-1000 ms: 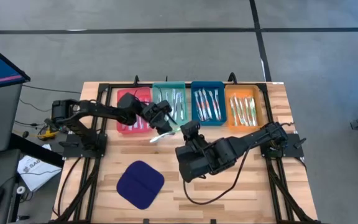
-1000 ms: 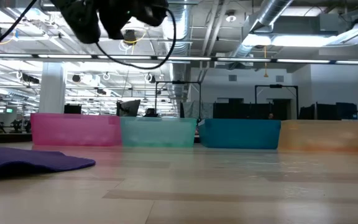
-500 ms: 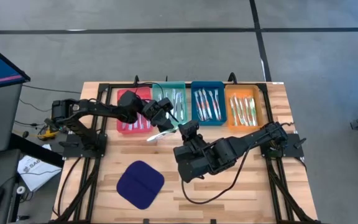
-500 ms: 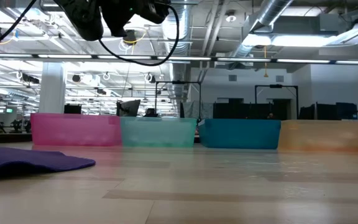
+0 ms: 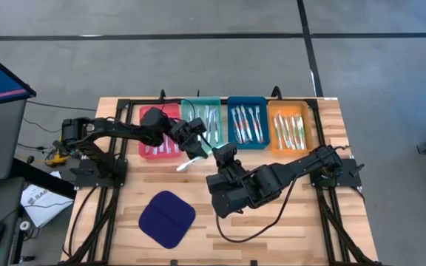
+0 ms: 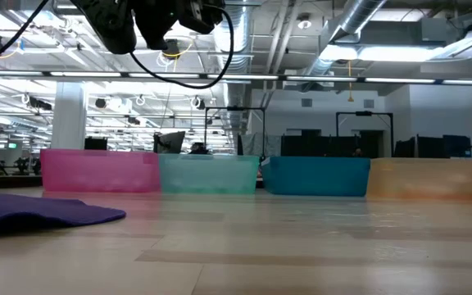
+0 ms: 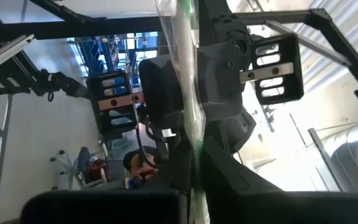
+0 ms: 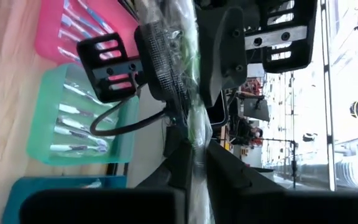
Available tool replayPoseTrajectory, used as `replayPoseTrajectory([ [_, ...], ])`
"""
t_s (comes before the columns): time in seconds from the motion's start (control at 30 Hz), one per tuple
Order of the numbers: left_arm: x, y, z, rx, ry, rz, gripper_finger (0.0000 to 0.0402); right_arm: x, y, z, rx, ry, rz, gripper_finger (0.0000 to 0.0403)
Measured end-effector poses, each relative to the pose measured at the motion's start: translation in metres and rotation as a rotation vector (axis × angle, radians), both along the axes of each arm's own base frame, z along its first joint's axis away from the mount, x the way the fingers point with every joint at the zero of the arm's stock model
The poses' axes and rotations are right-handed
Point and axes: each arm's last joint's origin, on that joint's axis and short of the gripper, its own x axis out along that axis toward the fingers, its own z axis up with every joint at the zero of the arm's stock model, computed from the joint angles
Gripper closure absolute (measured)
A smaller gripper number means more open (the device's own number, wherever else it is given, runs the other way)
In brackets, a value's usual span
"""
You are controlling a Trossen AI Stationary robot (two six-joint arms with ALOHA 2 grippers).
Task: Pick & Place Toothbrushes
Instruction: Put the green toothbrush into the orange bin
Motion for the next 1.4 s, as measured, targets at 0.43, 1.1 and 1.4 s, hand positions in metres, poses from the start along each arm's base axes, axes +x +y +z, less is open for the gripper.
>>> replayPoseTrajectory([
  [0.43, -0.001, 0.0, 0.002, 0.015, -0.023, 0.001, 0.0391, 0.009, 0.0, 0.007, 0.125, -0.246, -0.064, 0.0223],
  [1.1, -0.005, 0.022, 0.002, 0.007, -0.049, 0.122, 0.0392, -0.018, 0.022, 0.066, 0.564, -0.954, -0.161, 0.0143],
  [1.4, -0.007, 0.028, 0.003, 0.045, -0.088, 0.159, 0.0392, -0.069, 0.007, 0.094, 1.131, -1.64, -0.39, 0.0143],
])
